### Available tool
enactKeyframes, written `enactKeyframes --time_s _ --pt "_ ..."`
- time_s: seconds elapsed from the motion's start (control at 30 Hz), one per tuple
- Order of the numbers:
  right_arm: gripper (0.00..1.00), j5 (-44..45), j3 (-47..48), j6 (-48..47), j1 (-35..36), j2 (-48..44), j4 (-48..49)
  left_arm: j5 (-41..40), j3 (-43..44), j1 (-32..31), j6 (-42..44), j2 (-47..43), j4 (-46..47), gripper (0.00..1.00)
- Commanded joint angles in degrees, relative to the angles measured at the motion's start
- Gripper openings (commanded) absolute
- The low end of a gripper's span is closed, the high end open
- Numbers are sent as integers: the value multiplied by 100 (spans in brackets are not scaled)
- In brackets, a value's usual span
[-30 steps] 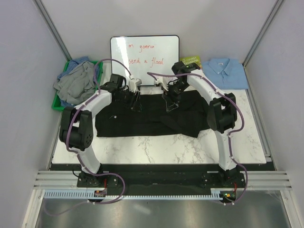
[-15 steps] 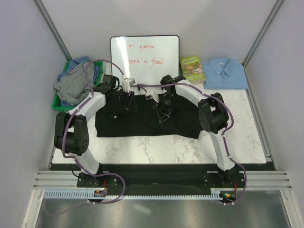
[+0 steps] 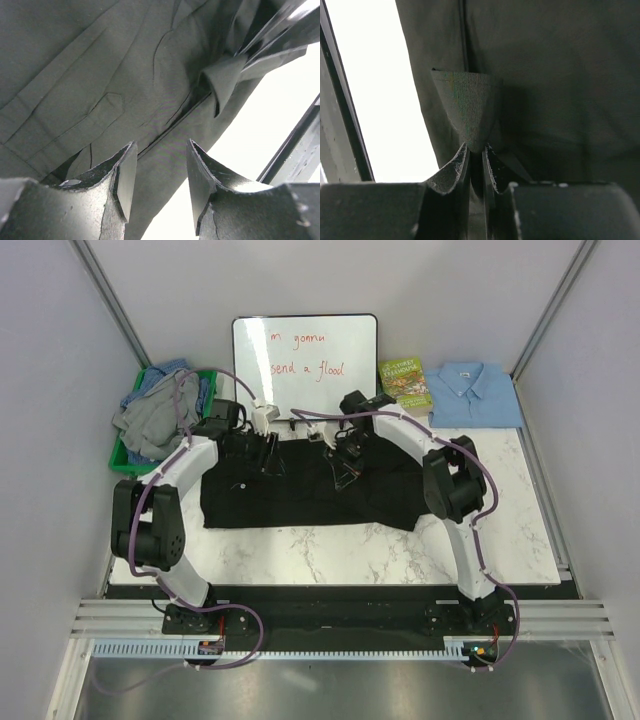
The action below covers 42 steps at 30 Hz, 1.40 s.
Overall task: Fold and stack the long sleeve shirts
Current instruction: Fold the shirt
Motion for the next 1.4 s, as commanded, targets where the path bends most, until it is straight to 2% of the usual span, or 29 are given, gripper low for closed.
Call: enactKeyframes --time_s 0.0,0.2,0.27,0.3,0.4,0.47,0.73,0.97,1.07,1.1,1.27,1.33,1.37 --pt "17 -293 761 297 -181 -550 99 296 112 145 -7 -212 29 51" --pt "12 -372 1324 631 -330 -471 318 646 480 180 -7 -194 -6 50" --pt "12 -416 1333 729 -330 -523 564 1103 709 172 -103 -89 3 57" --pt "12 -433 1298 781 -330 -637 696 1279 796 172 -313 -19 55 63" --pt "11 -337 738 966 -322 -996 1520 2026 1122 137 -892 288 265 74" --pt "11 -258 534 1028 -287 -1173 1803 2238 1202 49 -1272 385 415 77" --pt "12 -266 -81 852 -155 -1780 2402 1500 1219 -180 -2379 675 776 74" --pt "13 -258 -319 694 -49 -1965 2411 2229 1175 -233 -3126 606 1760 72" --pt "13 -240 -328 720 -23 -1965 2446 2475 1140 -294 -3232 623 1848 65" --pt "13 -223 -345 729 -14 -1956 2463 2441 1131 -338 -3259 623 1857 59" --pt "14 -196 -389 808 -5 -1973 2543 2388 1140 -478 -3312 685 1866 45" --pt "20 -205 -381 852 -5 -1991 2543 2257 1175 -505 -3268 676 1805 28" --pt "36 -188 -302 913 -5 -2009 2534 2186 1201 -505 -3059 632 1735 13"
